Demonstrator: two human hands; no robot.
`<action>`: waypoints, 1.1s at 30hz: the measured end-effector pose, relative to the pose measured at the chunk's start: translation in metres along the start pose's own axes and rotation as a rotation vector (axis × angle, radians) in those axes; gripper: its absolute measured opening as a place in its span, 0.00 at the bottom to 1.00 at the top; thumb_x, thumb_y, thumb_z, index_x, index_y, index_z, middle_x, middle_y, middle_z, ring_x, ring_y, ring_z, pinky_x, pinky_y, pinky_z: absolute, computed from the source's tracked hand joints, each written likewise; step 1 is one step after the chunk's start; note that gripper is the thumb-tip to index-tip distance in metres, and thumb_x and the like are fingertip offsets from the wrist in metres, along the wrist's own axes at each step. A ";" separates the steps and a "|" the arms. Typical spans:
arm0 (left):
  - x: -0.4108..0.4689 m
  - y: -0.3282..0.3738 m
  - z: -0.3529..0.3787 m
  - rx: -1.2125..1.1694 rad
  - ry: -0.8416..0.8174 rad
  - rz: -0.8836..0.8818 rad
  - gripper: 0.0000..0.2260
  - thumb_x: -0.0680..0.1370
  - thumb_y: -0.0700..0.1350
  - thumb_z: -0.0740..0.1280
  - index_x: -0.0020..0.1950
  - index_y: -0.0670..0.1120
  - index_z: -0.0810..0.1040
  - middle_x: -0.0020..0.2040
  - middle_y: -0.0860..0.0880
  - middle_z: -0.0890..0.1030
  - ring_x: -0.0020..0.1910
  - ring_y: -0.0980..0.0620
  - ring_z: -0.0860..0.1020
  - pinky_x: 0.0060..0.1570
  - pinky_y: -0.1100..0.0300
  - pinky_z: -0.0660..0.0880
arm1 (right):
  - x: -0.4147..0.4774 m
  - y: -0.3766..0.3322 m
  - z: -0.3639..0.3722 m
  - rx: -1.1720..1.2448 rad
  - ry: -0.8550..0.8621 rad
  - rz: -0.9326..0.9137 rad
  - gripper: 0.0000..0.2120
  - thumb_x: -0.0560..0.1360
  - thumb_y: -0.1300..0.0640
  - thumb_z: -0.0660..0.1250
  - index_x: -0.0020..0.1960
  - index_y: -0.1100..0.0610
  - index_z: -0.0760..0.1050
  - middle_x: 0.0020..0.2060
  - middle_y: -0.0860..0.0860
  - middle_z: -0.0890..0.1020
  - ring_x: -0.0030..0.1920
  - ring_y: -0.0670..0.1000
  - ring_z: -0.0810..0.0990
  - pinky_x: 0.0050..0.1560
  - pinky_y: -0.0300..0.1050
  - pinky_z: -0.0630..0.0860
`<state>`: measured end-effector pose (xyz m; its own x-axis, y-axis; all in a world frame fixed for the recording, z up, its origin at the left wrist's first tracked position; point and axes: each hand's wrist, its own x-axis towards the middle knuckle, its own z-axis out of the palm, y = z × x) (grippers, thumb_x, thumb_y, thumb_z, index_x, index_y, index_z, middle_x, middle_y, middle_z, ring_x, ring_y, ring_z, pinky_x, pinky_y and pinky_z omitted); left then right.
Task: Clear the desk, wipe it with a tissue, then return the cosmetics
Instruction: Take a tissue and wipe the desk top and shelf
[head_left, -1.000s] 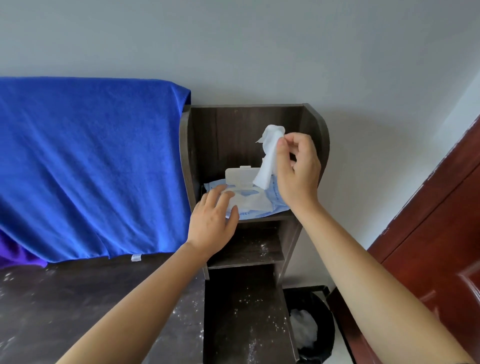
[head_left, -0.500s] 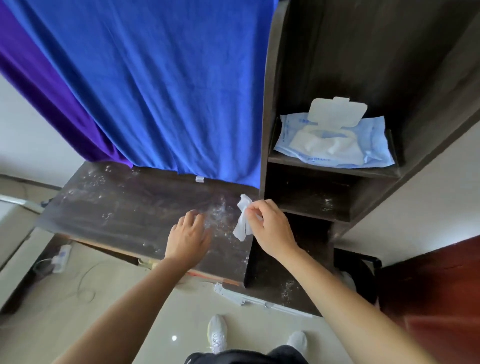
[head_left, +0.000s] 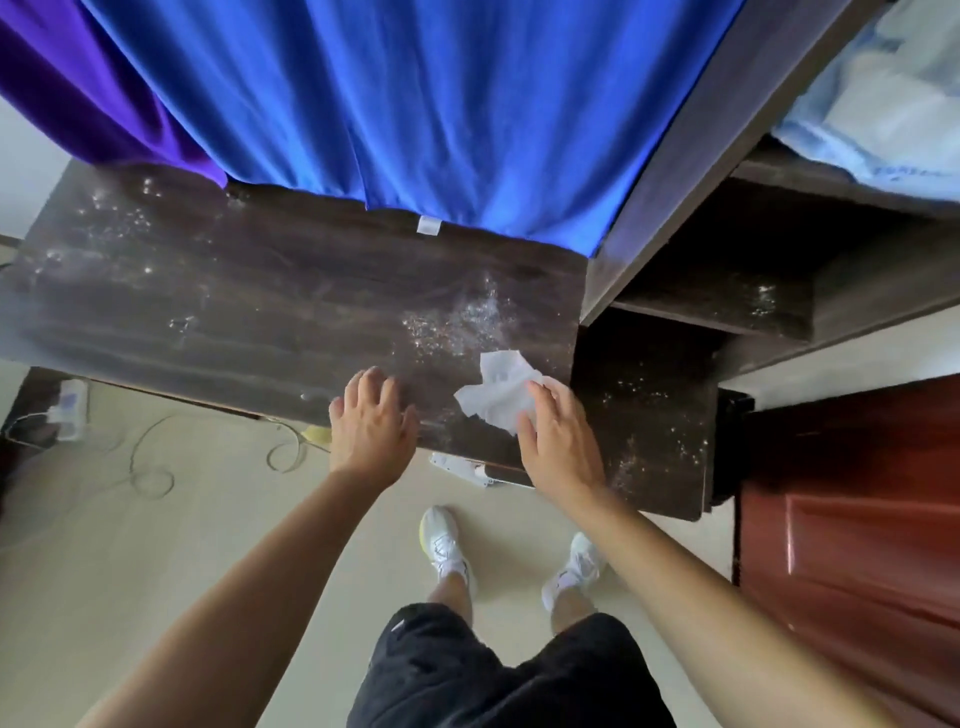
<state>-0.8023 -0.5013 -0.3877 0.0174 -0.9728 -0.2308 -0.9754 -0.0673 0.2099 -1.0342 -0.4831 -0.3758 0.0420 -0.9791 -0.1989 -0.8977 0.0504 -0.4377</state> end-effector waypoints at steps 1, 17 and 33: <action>0.007 -0.006 0.008 0.002 0.000 0.009 0.22 0.82 0.54 0.57 0.74 0.45 0.66 0.77 0.41 0.61 0.76 0.40 0.57 0.72 0.42 0.57 | 0.000 -0.004 0.010 -0.045 -0.002 -0.061 0.21 0.82 0.56 0.60 0.74 0.60 0.68 0.74 0.59 0.66 0.73 0.61 0.67 0.71 0.53 0.68; 0.047 -0.035 0.054 0.048 -0.060 -0.061 0.34 0.80 0.68 0.44 0.81 0.51 0.44 0.81 0.43 0.42 0.79 0.40 0.40 0.71 0.30 0.40 | 0.154 0.001 0.030 -0.283 -0.210 0.170 0.34 0.81 0.34 0.42 0.82 0.50 0.42 0.81 0.55 0.40 0.80 0.63 0.39 0.79 0.59 0.42; 0.053 -0.038 0.051 0.038 -0.158 -0.086 0.36 0.78 0.71 0.42 0.80 0.54 0.38 0.81 0.46 0.37 0.78 0.43 0.34 0.72 0.32 0.36 | 0.079 0.036 0.031 -0.247 -0.199 0.050 0.36 0.80 0.31 0.49 0.82 0.46 0.46 0.81 0.52 0.41 0.79 0.65 0.37 0.79 0.60 0.44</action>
<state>-0.7756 -0.5387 -0.4560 0.0692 -0.9170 -0.3929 -0.9795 -0.1370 0.1474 -1.0490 -0.5526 -0.4346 0.0581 -0.9175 -0.3935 -0.9791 0.0247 -0.2020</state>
